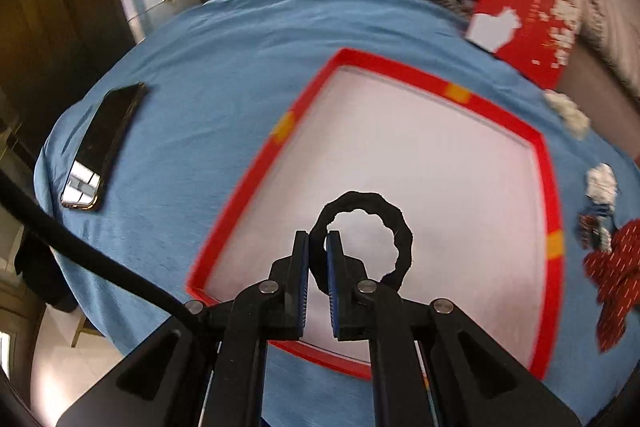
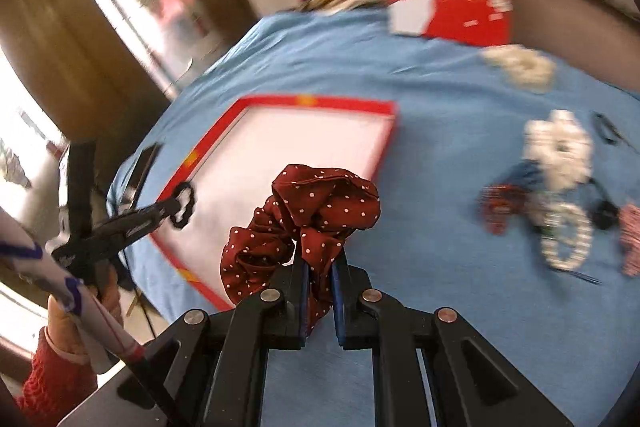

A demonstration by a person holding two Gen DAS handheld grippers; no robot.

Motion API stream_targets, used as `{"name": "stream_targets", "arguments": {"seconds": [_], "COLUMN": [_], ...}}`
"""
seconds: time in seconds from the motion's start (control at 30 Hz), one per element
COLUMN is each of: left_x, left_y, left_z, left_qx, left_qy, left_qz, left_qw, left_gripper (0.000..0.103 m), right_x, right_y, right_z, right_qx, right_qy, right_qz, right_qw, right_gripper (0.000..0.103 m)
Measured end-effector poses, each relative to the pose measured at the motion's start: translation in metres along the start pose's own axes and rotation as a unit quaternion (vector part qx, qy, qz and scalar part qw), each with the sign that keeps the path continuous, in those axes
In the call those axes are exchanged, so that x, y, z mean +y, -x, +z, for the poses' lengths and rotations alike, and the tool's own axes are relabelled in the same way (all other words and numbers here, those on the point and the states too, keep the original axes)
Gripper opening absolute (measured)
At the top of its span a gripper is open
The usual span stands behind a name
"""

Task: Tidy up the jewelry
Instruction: 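Carry both items over the red tray and open both tools to drop them, then move left tool to blue-striped watch while right tool reaches red-white plaid scrunchie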

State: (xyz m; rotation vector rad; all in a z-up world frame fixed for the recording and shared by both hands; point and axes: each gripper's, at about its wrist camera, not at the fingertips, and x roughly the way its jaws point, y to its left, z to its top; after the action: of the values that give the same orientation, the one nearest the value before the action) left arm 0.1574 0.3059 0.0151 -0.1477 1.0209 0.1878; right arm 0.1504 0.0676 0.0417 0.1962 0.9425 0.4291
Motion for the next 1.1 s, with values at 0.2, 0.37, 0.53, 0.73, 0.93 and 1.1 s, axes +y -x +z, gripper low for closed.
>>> {"name": "stream_targets", "arguments": {"seconds": [0.2, 0.37, 0.53, 0.73, 0.93, 1.1], "left_x": [0.02, 0.02, 0.021, 0.021, 0.012, -0.029], "left_y": [-0.022, -0.021, -0.021, 0.001, 0.045, 0.076], "left_z": [0.002, 0.001, 0.001, 0.001, -0.003, -0.011], "left_qx": [0.021, 0.015, 0.014, -0.004, -0.041, -0.056], "left_qy": [0.024, 0.025, 0.034, 0.057, 0.064, 0.021], "left_qz": [-0.002, -0.005, -0.008, -0.017, -0.023, -0.048], "left_qw": [0.9995, 0.9996, 0.9993, 0.9982, 0.9968, 0.9971], "left_gripper": [0.008, 0.009, 0.016, 0.035, 0.041, 0.048], "right_x": [0.032, 0.04, 0.049, 0.051, 0.034, -0.005], "right_y": [-0.059, -0.076, -0.077, -0.048, -0.004, 0.033], "right_z": [-0.003, -0.014, -0.023, -0.022, -0.032, -0.058], "right_qx": [0.051, 0.073, 0.074, 0.042, 0.007, -0.009], "right_qy": [0.027, 0.037, 0.059, 0.077, 0.061, 0.033], "right_qz": [0.002, -0.005, -0.022, -0.028, -0.022, -0.044], "right_qw": [0.998, 0.997, 0.995, 0.996, 0.998, 0.998], "right_gripper": [0.011, 0.011, 0.018, 0.041, 0.05, 0.051]}}
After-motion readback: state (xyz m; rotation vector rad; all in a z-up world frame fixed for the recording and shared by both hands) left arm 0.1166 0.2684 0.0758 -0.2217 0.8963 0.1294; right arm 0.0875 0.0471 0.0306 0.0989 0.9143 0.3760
